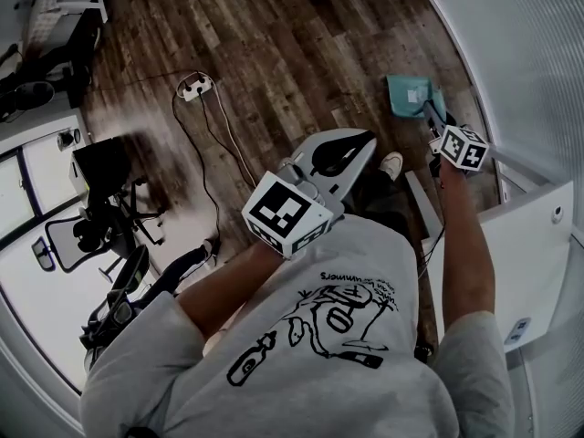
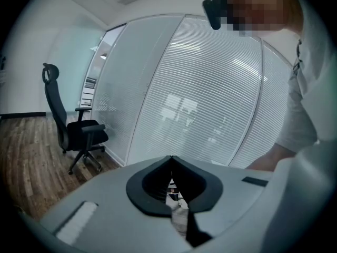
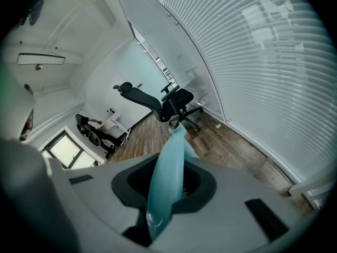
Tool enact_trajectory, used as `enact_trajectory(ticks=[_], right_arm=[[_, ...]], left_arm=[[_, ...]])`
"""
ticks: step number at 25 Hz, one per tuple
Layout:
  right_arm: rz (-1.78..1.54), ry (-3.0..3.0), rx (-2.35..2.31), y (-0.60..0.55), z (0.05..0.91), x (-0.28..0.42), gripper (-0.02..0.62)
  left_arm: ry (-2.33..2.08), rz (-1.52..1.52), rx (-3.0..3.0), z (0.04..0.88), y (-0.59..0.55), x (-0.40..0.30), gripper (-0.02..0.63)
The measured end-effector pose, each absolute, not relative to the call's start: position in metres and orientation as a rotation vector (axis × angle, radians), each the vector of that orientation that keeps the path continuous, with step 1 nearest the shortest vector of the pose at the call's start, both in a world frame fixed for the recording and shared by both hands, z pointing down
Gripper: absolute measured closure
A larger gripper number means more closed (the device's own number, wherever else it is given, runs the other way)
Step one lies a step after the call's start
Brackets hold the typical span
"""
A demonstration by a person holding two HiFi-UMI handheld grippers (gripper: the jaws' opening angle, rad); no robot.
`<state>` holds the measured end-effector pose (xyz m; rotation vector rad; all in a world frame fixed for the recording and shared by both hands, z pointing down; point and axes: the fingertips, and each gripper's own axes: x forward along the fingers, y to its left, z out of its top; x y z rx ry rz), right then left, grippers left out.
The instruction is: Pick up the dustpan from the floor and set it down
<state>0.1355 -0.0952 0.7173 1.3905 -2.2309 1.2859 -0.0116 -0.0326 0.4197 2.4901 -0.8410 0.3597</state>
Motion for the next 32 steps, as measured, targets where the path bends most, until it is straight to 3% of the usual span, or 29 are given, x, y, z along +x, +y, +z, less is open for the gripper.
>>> enact_trajectory(ticks=[32], right_arm=[[1.428,-2.050,1.299,-0.003,0.748,0.127,0.551]], left_arm=[[-0.824,0.334,2.519,0.408,-0.021,-0.009,0.604]])
